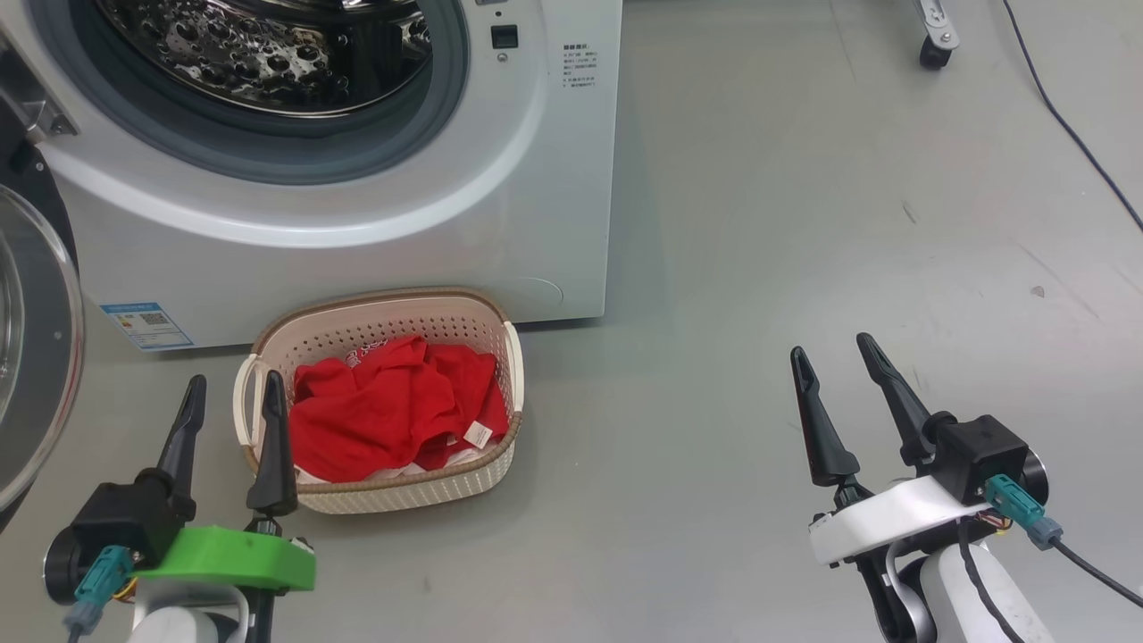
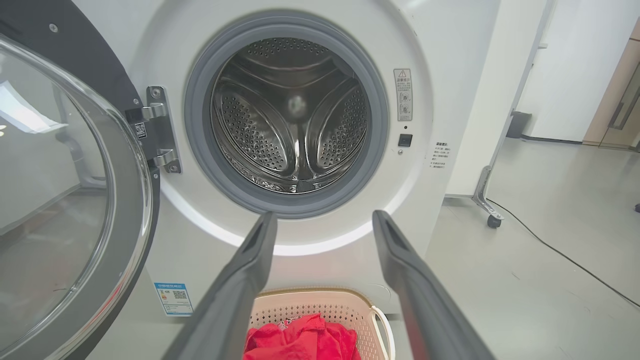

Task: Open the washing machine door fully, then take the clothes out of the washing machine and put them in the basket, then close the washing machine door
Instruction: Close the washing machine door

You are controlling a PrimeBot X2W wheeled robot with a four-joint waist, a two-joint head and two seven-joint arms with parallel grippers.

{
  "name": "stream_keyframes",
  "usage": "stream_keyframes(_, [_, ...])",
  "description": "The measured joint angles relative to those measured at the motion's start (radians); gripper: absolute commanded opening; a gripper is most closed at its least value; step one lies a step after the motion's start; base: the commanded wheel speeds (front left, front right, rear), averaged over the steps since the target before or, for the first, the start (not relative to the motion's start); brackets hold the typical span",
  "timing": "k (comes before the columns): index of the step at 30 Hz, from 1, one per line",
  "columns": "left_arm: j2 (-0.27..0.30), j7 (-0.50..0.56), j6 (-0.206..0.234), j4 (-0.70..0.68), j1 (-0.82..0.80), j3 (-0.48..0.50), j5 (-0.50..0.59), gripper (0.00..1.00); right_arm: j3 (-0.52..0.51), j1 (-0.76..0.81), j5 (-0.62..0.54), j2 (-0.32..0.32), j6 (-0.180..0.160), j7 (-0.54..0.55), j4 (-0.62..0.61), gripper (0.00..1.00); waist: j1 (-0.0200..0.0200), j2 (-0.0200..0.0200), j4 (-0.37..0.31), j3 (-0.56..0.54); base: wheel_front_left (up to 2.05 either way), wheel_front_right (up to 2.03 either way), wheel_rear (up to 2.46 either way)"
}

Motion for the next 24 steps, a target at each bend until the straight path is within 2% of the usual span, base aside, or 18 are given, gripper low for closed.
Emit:
stream_keyframes(9, [0.0,0.0,0.0,0.0,0.0,-0.001,0.005,1.0,0.005,0.0,0.0,0.0,0.0,0.0,0.002,1.0,0.0,0.0,0.002,-0.001,-0.39,0.39,0.0])
stream_keyframes(24, [-0.001,0.0,0.0,-0.001,0.0,-0.003,0.007,1.0,0.006,0.0,0.0,0.0,0.0,0.0,0.002,1.0,0.0,0.0,0.008,0.008,-0.02,0.02,0.0])
